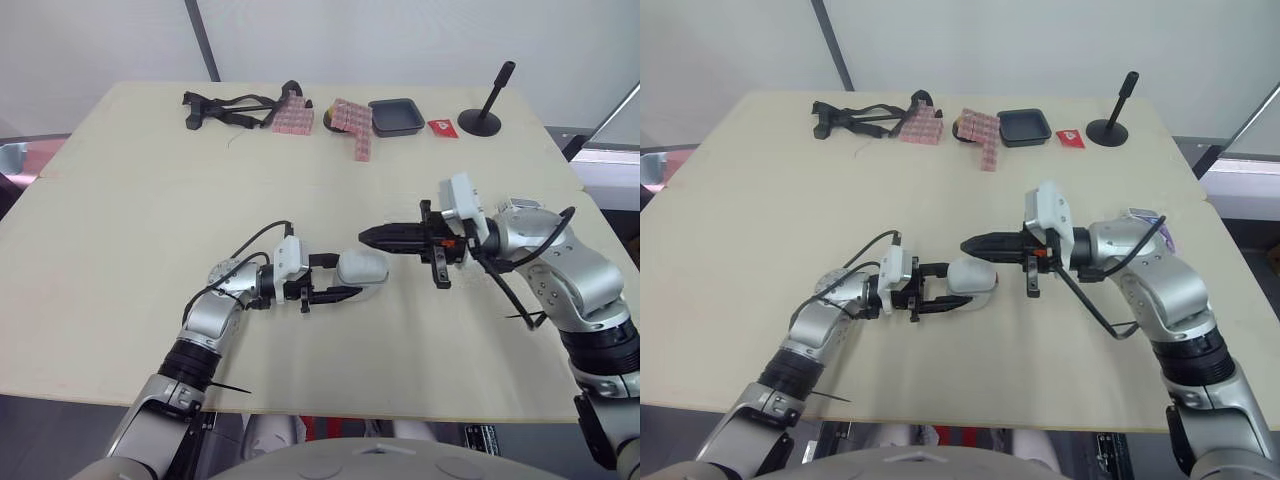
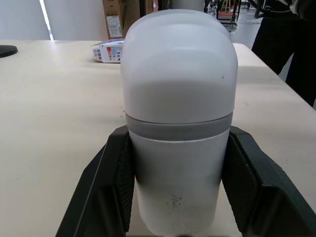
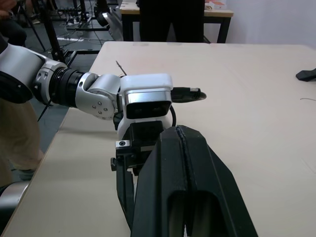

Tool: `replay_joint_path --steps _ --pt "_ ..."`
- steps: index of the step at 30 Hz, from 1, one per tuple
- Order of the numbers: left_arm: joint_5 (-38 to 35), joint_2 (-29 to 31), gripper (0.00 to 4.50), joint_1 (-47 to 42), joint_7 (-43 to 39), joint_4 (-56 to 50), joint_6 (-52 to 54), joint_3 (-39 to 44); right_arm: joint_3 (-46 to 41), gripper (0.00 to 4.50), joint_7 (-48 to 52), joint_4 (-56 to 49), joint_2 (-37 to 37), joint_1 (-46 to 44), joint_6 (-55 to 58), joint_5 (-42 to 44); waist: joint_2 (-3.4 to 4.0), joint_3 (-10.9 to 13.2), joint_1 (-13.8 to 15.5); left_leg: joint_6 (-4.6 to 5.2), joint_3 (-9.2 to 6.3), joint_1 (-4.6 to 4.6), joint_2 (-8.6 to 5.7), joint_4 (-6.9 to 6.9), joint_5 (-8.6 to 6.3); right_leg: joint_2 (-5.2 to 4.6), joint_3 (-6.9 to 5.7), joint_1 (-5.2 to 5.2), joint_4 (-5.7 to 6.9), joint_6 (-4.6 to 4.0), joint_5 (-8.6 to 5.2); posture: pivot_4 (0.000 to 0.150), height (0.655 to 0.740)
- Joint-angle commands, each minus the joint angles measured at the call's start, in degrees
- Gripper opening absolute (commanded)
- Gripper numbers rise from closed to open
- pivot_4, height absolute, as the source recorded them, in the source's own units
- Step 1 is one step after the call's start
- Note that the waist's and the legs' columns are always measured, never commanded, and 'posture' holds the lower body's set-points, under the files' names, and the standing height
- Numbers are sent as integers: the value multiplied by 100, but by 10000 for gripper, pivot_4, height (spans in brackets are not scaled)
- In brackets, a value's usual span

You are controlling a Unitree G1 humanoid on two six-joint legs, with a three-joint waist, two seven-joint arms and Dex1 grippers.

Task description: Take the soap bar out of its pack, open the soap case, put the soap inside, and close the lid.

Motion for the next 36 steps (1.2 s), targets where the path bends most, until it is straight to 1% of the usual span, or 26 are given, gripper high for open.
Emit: replay_joint_path --steps 1,24,36 --pt "-51 39 22055 0 20 -218 10 45 16 218 37 -69 -6 1 -170 -93 0 0 0 0 0 0 0 0 0 0 0 0 0 0 0 1500 7400" --pt "-52 74 22055 41 69 -298 80 48 411 218 347 370 -302 343 -631 -894 0 0 -20 0 0 1 1 -6 0 0 0 1 -4 0 0 1500 7400" --pt "-62 64 22055 27 107 -310 71 68 680 218 247 739 -395 455 -786 -1321 0 -1 -62 -1 0 12 1 -7 0 -6 -1 12 -7 0 0 1500 7400"
